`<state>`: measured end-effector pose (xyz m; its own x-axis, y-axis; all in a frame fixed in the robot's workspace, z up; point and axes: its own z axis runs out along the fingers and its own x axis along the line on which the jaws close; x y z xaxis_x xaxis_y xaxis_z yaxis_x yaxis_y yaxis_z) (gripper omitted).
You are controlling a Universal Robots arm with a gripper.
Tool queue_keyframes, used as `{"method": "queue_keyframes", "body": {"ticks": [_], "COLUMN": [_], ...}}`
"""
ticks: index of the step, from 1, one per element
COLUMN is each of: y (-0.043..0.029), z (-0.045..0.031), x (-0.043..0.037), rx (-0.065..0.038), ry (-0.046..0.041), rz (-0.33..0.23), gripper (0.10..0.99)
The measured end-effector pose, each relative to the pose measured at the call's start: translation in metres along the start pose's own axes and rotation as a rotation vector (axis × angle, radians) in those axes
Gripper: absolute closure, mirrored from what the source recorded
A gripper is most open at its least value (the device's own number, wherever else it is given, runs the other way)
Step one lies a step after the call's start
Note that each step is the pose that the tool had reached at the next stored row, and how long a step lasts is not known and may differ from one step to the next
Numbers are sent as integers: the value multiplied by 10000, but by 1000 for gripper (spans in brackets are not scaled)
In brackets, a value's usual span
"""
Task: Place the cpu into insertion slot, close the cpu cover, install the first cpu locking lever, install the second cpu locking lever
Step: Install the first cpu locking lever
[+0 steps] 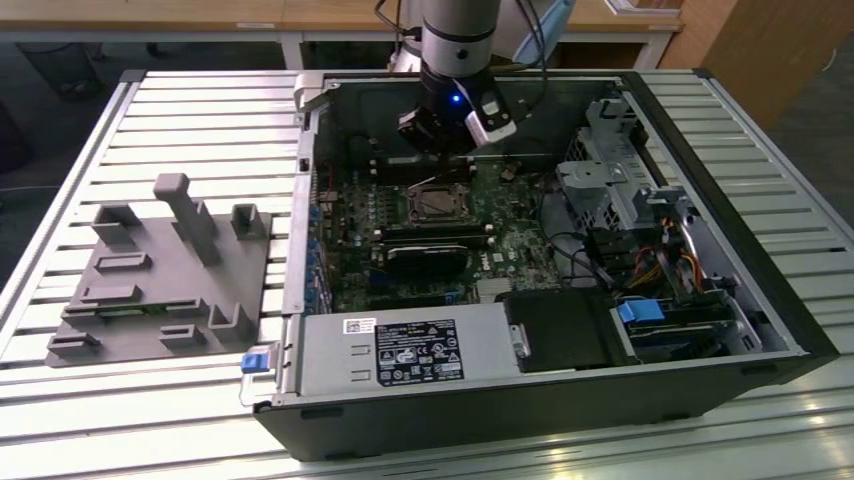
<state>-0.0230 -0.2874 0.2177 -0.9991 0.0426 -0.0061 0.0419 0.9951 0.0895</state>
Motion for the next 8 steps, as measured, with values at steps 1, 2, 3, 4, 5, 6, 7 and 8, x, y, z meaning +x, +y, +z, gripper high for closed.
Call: {"method": "queue_keyframes", "body": {"ticks": [1,2,3,4,5,6,7,8], "y": [2,3,4,3,2,2,1,1], "z": [13,25,38,48,57,64,69,74], "x": [-8,-14,-20,-23,-26,-27,-29,-30], "rx": [0,-1,-3,-2,-1,-1,0,1], "ry": [0,-1,-2,-1,0,-1,0,-1], "rz": [0,0,-1,0,0,0,0,1], "gripper": [980,980,980,980,980,980,980,980]}}
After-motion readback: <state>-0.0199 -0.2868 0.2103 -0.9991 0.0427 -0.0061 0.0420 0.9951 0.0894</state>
